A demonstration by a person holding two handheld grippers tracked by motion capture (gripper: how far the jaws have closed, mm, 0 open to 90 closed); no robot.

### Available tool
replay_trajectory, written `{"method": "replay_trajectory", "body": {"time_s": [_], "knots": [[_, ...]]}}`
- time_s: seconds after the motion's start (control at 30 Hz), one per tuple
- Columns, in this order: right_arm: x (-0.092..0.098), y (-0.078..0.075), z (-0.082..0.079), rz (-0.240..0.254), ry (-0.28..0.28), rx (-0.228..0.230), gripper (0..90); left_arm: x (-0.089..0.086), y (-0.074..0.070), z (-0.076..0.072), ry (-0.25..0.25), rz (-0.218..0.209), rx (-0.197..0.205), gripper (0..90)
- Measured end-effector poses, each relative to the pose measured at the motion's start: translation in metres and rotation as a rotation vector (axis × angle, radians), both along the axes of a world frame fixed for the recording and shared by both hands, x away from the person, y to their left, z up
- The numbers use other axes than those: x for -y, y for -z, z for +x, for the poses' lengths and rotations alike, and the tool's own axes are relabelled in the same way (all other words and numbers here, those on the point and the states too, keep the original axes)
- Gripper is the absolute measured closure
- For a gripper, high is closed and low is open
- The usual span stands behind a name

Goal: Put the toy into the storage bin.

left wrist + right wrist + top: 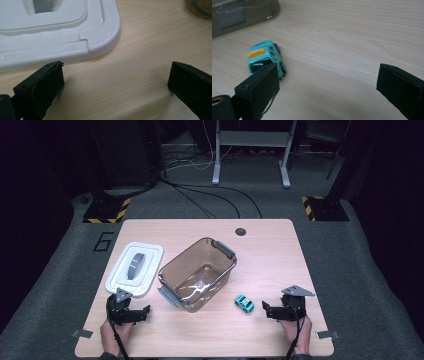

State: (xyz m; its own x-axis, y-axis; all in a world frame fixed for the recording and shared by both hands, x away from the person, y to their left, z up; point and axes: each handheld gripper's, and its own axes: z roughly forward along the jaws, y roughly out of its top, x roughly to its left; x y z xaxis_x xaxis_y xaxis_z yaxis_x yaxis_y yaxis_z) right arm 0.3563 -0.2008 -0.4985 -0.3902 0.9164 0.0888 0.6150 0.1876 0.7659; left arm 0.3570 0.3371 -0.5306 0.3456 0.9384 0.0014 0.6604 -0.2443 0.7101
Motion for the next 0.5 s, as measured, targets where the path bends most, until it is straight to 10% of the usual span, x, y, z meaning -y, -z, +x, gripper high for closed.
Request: {"method": "replay_trajectory", "body": {"time_s": [0.5], "knots": [[-0.05,-0.007,0.002,0.001,-0.166,0.007,4.8,0.0,0.001,0.0,-0.004,-0.004,0.008,0.1]]}}
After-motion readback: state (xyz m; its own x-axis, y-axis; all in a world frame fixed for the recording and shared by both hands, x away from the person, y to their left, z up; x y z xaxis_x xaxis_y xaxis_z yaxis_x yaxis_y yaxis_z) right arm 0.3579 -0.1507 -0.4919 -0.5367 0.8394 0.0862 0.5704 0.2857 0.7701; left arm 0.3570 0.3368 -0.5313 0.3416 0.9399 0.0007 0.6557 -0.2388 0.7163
